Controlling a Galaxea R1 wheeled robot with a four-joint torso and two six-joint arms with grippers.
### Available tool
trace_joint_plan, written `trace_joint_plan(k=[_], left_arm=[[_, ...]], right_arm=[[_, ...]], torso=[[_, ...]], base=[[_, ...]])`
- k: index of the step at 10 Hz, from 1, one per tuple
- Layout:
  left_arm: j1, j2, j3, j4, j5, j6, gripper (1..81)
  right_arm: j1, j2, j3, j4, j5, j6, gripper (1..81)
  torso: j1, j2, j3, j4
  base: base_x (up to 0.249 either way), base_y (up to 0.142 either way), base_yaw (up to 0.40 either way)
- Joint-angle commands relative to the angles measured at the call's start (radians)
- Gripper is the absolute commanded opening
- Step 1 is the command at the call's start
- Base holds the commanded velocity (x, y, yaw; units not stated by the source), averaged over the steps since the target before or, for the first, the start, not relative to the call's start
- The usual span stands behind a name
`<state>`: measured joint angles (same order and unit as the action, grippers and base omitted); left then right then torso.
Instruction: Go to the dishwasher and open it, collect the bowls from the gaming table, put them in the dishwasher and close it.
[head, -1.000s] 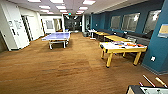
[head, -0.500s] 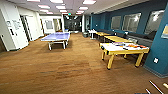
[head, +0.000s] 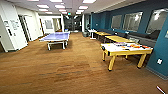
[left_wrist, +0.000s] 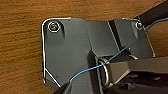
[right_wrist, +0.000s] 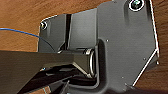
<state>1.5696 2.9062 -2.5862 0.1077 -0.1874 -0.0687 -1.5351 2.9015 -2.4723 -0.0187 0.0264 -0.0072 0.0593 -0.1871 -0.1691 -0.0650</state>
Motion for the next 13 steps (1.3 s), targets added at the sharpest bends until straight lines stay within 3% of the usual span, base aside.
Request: trace_joint_plan(k=[1, 3, 13], left_arm=[[-0.036, -0.007, 0.003, -0.006, 0.039, 0.0, 81.1], [-0.036, -0.007, 0.003, -0.022, 0.04, 0.0, 81.1], [-0.038, -0.004, 0.003, -0.022, 0.043, 0.0, 81.1]], right_arm=[[0.042, 0.015, -0.043, 0.005, -0.054, -0.002, 81.1], [0.052, 0.021, -0.048, 0.002, -0.062, 0.0, 81.1], [0.052, 0.038, -0.063, 0.0, -0.054, 0.003, 81.1]], torso=[[0.0, 0.0, 0.0, 0.0], [0.0, 0.0, 0.0, 0.0], [0.0, 0.0, 0.0, 0.0]], base=[[0.196, 0.0, 0.0], [0.196, 0.0, 0.0], [0.197, 0.0, 0.0]])
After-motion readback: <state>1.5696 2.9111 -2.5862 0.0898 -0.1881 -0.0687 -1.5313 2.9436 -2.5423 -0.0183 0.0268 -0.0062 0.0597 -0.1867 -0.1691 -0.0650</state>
